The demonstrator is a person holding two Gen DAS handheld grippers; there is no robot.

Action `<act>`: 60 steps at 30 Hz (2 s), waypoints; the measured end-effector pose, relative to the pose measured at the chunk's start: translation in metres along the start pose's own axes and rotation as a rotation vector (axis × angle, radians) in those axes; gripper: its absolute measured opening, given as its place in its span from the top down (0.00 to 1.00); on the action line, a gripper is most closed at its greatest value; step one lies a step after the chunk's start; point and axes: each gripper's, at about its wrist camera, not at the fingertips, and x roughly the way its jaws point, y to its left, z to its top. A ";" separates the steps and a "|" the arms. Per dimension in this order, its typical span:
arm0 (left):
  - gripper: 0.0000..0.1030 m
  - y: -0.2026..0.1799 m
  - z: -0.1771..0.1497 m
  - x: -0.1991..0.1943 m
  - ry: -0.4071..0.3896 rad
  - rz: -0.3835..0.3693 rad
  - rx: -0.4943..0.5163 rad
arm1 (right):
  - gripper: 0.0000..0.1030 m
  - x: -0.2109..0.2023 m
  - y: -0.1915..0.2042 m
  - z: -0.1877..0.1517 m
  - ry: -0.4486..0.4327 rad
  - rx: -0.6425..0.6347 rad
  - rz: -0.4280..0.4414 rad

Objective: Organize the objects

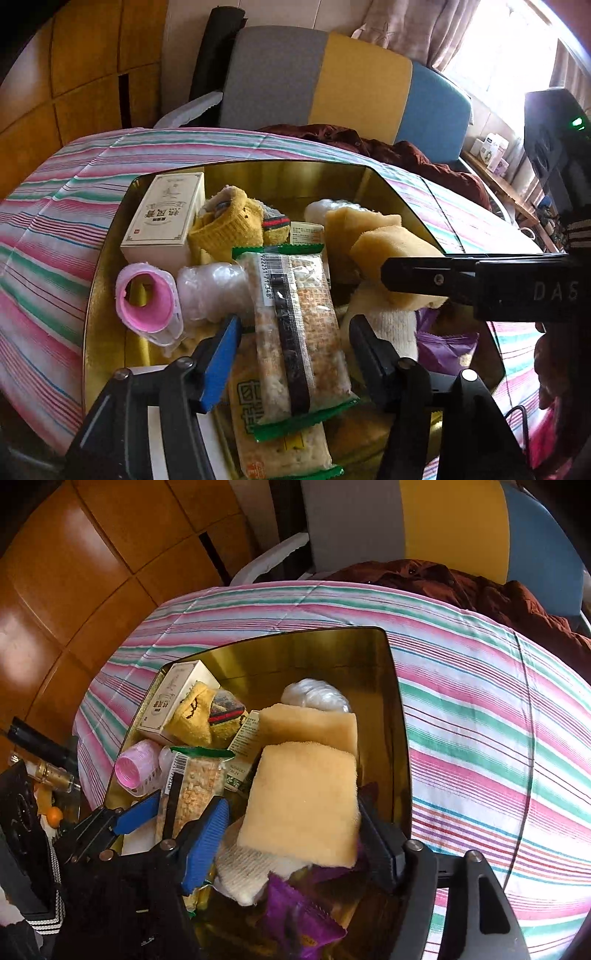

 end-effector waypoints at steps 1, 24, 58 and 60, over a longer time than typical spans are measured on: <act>0.37 -0.001 -0.001 -0.003 -0.005 -0.001 0.000 | 0.31 -0.002 0.000 -0.001 -0.004 0.000 -0.001; 0.00 -0.001 -0.006 -0.077 -0.171 0.159 -0.030 | 0.27 -0.060 0.015 -0.048 -0.262 0.010 -0.227; 0.00 -0.014 -0.020 -0.104 -0.234 0.273 -0.102 | 0.26 -0.068 0.027 -0.089 -0.342 -0.026 -0.358; 0.00 -0.014 -0.020 -0.102 -0.228 0.275 -0.105 | 0.26 -0.067 0.027 -0.089 -0.338 -0.028 -0.356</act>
